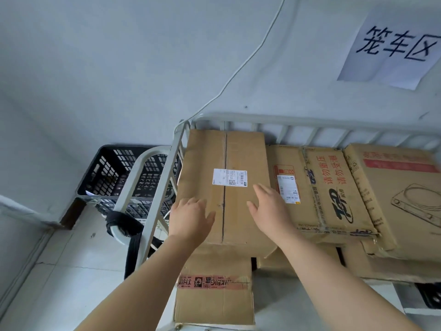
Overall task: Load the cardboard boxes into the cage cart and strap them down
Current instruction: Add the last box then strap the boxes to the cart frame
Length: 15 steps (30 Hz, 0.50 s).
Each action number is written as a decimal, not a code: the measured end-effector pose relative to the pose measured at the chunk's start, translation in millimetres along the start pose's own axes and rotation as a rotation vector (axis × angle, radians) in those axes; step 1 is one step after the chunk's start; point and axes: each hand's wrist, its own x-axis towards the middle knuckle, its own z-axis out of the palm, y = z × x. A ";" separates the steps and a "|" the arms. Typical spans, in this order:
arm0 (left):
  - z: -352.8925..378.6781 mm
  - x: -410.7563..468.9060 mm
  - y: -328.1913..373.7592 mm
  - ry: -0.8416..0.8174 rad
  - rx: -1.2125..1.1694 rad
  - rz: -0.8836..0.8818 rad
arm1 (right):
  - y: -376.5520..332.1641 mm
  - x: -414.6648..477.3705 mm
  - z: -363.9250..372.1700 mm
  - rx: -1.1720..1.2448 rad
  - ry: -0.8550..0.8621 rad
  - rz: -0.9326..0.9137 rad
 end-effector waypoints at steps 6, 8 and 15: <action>-31.8 -41.1 -31.2 0.122 -0.039 -0.141 | -40.0 3.1 -27.5 0.022 0.006 -0.222; -37.1 -56.7 -47.4 0.132 -0.037 -0.223 | -55.3 5.0 -27.6 0.035 -0.015 -0.288; -29.4 -107.8 -102.5 0.035 -0.012 -0.479 | -116.9 1.3 3.8 0.097 -0.150 -0.444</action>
